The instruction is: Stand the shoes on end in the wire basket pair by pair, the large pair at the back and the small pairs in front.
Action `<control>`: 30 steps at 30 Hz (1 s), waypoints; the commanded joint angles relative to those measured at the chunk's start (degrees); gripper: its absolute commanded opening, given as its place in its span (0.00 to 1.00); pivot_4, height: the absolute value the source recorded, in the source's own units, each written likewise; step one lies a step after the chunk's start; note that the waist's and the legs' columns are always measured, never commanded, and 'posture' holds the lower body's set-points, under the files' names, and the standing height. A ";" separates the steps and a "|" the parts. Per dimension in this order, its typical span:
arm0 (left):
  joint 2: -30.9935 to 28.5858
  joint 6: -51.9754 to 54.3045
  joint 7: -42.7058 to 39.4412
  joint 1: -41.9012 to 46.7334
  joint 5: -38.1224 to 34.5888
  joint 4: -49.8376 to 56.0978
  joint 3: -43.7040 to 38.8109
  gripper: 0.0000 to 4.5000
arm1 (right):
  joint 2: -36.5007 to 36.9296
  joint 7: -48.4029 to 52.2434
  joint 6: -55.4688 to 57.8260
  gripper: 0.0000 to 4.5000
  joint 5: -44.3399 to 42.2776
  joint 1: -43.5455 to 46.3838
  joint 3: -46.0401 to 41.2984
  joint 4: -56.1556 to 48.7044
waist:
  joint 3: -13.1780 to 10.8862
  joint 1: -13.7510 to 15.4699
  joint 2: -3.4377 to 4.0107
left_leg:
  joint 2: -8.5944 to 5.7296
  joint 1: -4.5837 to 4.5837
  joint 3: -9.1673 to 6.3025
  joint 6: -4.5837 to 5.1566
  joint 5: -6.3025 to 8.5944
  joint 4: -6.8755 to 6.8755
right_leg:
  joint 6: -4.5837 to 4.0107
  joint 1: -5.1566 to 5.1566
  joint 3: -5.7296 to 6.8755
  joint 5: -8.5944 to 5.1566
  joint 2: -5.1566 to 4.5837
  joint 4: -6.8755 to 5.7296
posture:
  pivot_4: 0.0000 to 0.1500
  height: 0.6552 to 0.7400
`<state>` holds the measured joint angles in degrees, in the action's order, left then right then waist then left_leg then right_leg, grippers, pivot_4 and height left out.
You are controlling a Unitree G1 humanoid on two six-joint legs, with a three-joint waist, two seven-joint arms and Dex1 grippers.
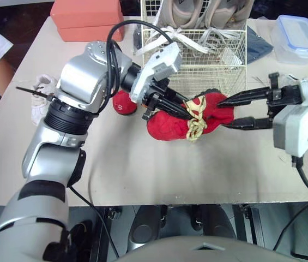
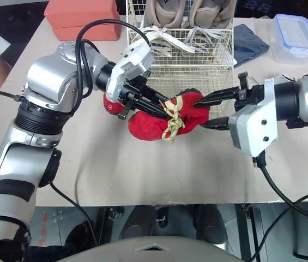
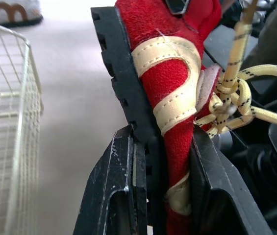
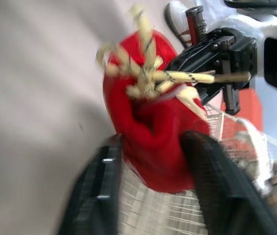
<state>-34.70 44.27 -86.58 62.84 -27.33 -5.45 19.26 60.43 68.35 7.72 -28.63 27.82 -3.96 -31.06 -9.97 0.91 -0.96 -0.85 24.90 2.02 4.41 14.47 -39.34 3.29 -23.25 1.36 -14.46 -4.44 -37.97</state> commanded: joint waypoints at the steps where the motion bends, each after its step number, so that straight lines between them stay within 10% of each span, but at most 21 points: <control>1: 4.44 -1.19 6.30 -1.27 -5.51 -0.15 -10.30 0.14 | 0.35 -11.66 22.64 0.76 -19.48 -12.26 -12.53 -3.96 | 0.01 0.23 0.00 | -0.01 0.01 -0.10 0.01 0.00 -0.01 | 0.00 0.07 0.12 0.00 -0.09 0.01 | 1.00 1.00; 4: 9.89 -4.54 13.06 -4.79 -8.21 0.84 -16.81 0.14 | -2.86 -26.41 33.00 1.00 -36.01 -19.92 -17.64 -5.78 | 0.04 0.26 -0.06 | -0.03 -0.05 -0.26 0.02 0.01 -0.08 | 0.00 0.28 0.28 0.00 -0.18 0.09 | 1.00 1.00; 13: 19.66 -10.52 26.15 -11.32 -8.81 5.50 -21.92 0.14 | -14.48 -64.77 33.81 1.00 -60.46 -17.32 -11.78 -6.33 | 0.12 -0.33 0.08 | -0.05 -0.15 -0.23 -0.01 0.00 0.02 | -0.01 0.27 0.19 0.01 -0.12 0.08 | 1.00 1.00; 24: 18.03 -9.93 24.92 -13.14 -9.77 5.55 -19.97 0.14 | -16.84 -72.21 32.06 1.00 -69.03 -10.65 -10.09 -5.49 | 0.11 -0.14 0.08 | -0.10 -0.10 -0.21 0.02 0.01 0.00 | 0.00 0.24 0.16 0.01 0.24 0.07 | 1.00 1.00; 30: 17.92 -9.20 24.38 -13.13 -10.83 5.83 -19.36 0.14 | -17.20 -73.19 32.18 0.52 -66.64 -8.49 -8.20 -3.93 | 0.11 -0.19 0.08 | -0.07 -0.12 -0.21 0.02 0.01 0.01 | -0.01 0.24 0.12 0.01 0.28 0.06 | 1.00 1.00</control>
<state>-16.62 35.10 -61.21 48.94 -36.15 -1.88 0.21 42.97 -4.44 40.52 -95.79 18.36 -11.42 -34.85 -9.86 0.72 -0.87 -0.93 24.79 1.81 4.43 14.48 -39.32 3.29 -23.02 1.48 -14.45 -4.16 -37.90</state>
